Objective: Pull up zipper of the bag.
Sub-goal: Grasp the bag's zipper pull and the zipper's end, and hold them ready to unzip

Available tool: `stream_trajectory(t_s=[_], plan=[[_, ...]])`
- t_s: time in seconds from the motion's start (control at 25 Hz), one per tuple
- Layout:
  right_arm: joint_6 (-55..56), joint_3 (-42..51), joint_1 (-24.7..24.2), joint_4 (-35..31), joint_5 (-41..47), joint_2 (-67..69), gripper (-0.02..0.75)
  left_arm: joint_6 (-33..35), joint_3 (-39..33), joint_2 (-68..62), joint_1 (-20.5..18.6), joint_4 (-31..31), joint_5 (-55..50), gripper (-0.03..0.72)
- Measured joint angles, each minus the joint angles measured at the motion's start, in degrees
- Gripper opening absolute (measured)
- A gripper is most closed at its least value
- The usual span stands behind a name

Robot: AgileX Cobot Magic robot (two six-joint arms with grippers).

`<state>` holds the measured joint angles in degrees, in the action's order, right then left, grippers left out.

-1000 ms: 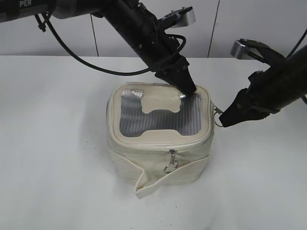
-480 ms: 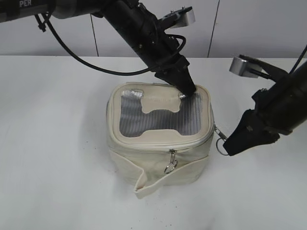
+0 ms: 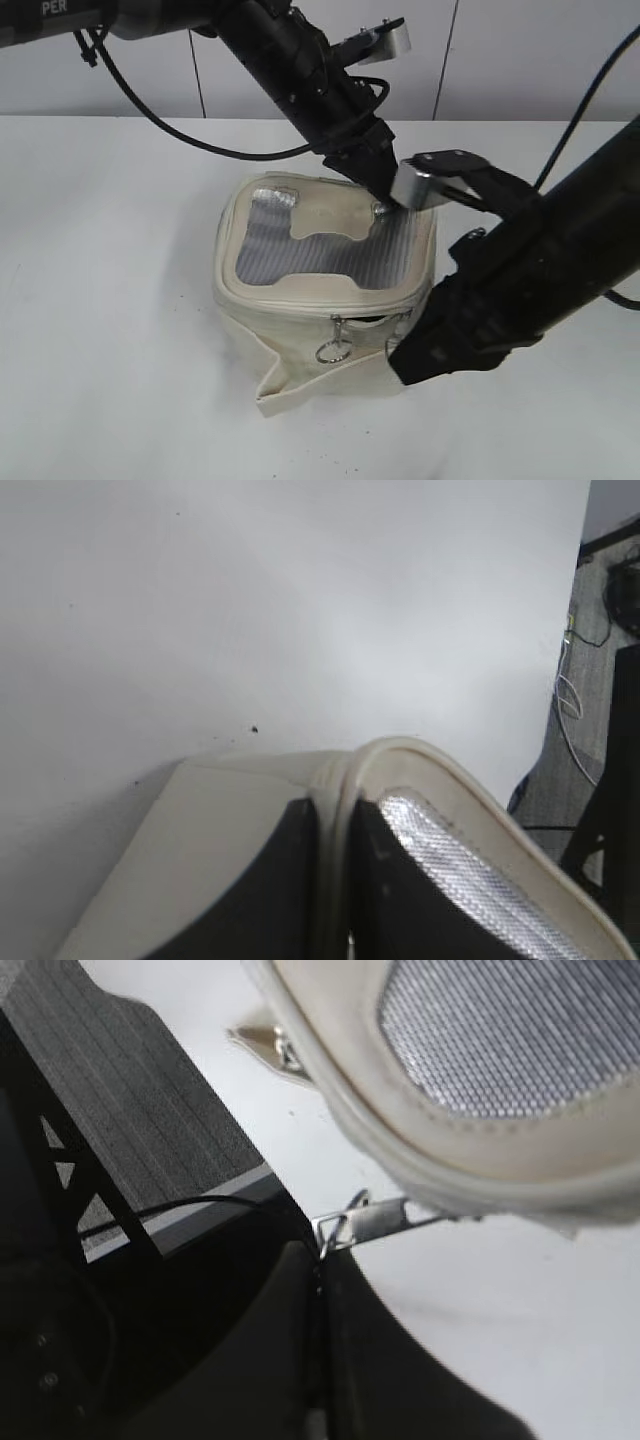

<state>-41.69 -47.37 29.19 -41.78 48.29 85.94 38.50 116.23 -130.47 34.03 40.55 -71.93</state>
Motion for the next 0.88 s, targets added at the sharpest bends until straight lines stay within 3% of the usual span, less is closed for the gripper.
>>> stream_trajectory(t_s=[0.32,0.88], plan=[[4.6,-1.41,11.42,-5.61,-6.66,1.23,0.006,-1.79,-0.06,0.0,0.12,-0.38,-1.55,0.063],[9.87,-7.73,15.33,-6.91,-10.56,4.82,0.006,-3.67,-0.06,0.0,0.07,-0.7,-1.04,0.063]])
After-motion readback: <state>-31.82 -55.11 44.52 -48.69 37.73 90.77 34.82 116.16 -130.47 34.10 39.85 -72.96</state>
